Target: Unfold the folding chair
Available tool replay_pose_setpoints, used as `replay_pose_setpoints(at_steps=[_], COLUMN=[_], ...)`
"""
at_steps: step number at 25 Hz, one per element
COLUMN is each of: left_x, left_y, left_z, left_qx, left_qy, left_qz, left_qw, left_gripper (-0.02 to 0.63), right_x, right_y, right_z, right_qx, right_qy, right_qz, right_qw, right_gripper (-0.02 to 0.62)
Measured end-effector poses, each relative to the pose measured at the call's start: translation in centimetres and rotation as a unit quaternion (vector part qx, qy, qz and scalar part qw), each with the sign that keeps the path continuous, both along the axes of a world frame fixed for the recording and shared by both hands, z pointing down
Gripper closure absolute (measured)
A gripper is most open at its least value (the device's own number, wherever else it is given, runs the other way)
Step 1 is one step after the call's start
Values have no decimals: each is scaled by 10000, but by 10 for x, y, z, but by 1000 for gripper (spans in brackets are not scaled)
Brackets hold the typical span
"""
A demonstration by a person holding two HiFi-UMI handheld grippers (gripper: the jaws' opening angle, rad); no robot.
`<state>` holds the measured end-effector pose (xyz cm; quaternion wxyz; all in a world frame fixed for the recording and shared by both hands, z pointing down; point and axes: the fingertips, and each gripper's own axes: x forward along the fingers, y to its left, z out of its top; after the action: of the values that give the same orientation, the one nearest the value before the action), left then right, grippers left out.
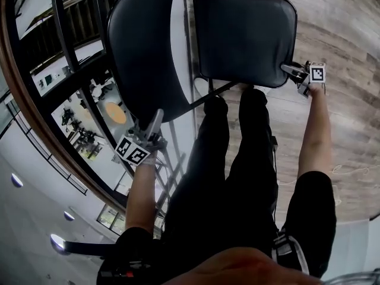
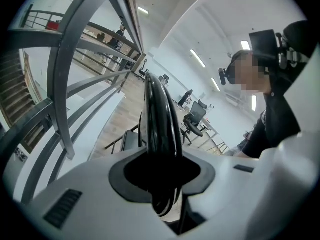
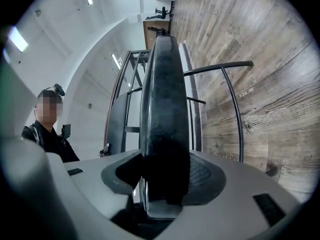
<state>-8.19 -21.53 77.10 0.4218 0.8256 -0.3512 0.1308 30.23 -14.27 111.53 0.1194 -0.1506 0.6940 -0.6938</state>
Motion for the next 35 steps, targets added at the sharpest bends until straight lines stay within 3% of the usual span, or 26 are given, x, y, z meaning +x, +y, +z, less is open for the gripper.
replay_pose_setpoints(at_steps=[5,8,11,14,17,21,24,27,31,35], left_x=[-1,-12,-26,-36,-39,9,45,75,105,122], left_y=[1,7,2,0,7,-18,-19,-3,16,22], left_z=[2,-8,-13,-44,-108,-157,-191,-231,-290,-342], left_qx=[-27,-80,158,695,1066,1681,1958,2231,2708,3058], left_qy=[-156,-380,-660,-1050,-1344,-849,-386,-137,25,314], left_qz=[24,-46,-308,-303,-108,323,739,1241,1933,2271], left_qw=[9999,9992,9972,9916,9851,9816,9771,9668,9430,9241], left_gripper=[503,464,440,440,441,442,456,567,603,603], right_x=[4,27,89,114,76,42,7,-46,-117,-163], right_y=[-5,3,-23,-38,-14,-41,-50,-41,-27,-24], right_z=[-2,-2,-25,-100,-202,-336,-411,-484,-588,-679], right_qx=[-91,-425,109,904,1509,2356,2692,3006,3695,4344], right_qy=[99,905,2499,3247,3163,3260,3763,4156,4049,3915], right_qz=[-8,219,531,807,812,818,827,790,995,1408], right_qw=[9999,9947,9668,9380,9331,9119,8827,8548,8305,7989], right_gripper=[360,319,321,382,498,588,588,588,588,588])
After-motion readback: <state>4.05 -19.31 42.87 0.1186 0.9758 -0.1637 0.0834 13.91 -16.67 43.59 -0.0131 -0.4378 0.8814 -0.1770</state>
